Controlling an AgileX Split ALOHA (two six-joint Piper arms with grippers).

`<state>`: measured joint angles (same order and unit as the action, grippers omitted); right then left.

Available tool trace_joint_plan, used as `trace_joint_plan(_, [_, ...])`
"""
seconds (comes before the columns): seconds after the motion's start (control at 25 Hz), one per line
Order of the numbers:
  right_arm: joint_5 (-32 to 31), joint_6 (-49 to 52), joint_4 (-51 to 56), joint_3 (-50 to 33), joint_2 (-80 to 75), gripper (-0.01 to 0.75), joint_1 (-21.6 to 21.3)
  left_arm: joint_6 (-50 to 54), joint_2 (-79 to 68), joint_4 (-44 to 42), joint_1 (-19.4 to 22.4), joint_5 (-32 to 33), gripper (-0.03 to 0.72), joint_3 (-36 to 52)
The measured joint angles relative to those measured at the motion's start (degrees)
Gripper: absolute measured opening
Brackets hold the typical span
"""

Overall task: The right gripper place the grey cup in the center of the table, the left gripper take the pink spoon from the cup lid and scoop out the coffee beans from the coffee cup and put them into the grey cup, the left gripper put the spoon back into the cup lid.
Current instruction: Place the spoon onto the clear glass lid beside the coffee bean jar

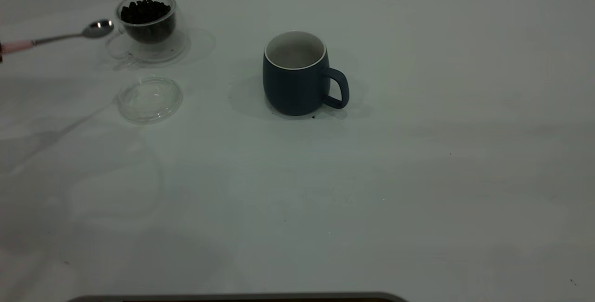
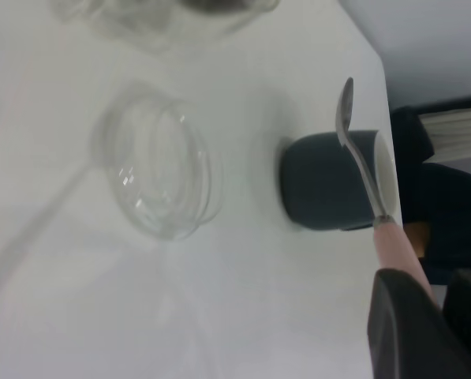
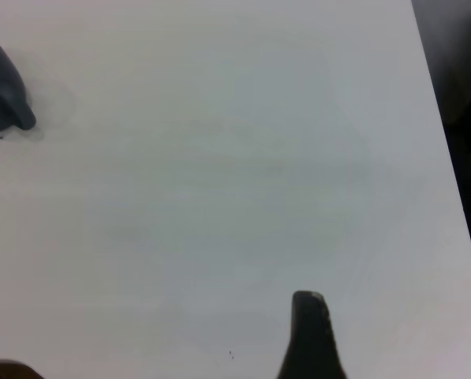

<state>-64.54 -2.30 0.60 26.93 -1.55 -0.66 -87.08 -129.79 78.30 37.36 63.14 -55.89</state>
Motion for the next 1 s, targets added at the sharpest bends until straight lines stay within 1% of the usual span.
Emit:
trace_joint_plan(0.32, [0.0, 0.0, 0.0, 0.0, 0.0, 0.591, 0.0, 0.1, -6.7, -0.1, 0.0, -3.2, 0.126, 0.0])
trace_joint_plan(0.48, [0.0, 0.0, 0.0, 0.0, 0.0, 0.591, 0.0, -1.7, -8.9, 0.9, -0.5, -4.9, 0.126, 0.0])
trace_joint_plan(0.64, [0.0, 0.0, 0.0, 0.0, 0.0, 0.591, 0.0, -4.1, -9.6, 3.7, -2.7, -6.8, 0.126, 0.0])
trace_joint_plan(0.84, [0.0, 0.0, 0.0, 0.0, 0.0, 0.591, 0.0, -6.9, -9.7, 7.5, -6.6, -9.1, 0.126, 0.0])
trace_joint_plan(1.0, [0.0, 0.0, 0.0, 0.0, 0.0, 0.591, 0.0, -7.4, -9.7, 8.4, -9.1, -11.6, 0.126, 0.0])
